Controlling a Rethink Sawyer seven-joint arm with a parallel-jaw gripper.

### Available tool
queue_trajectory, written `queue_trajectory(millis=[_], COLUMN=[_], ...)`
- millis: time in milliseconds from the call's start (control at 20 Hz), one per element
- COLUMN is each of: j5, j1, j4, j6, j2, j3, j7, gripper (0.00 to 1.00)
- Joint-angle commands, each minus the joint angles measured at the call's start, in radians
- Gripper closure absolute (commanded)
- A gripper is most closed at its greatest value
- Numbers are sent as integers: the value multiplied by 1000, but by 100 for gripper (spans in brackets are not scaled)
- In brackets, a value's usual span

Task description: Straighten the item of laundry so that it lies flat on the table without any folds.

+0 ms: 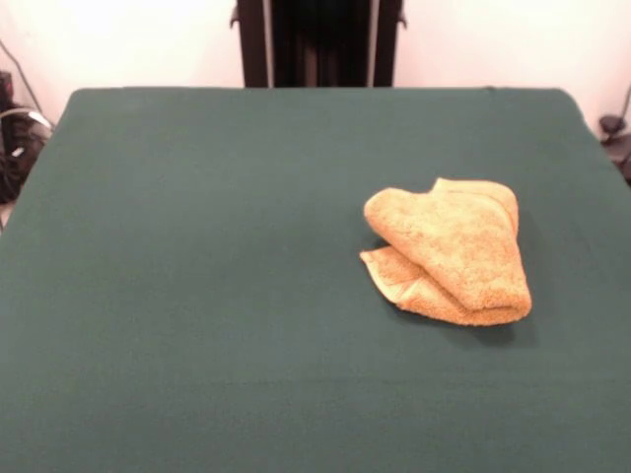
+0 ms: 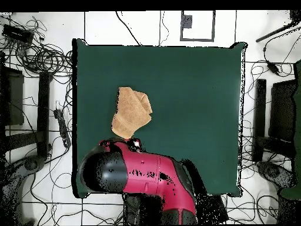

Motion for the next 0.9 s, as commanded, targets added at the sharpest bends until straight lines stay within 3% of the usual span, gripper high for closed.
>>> queue_trajectory(millis=[50, 900], j5=[61, 86], j1=[36, 37], j4=[15, 27], j6=[-33, -144], j2=[122, 211], j3=[13, 6], j7=[310, 287], gripper=[0, 0])
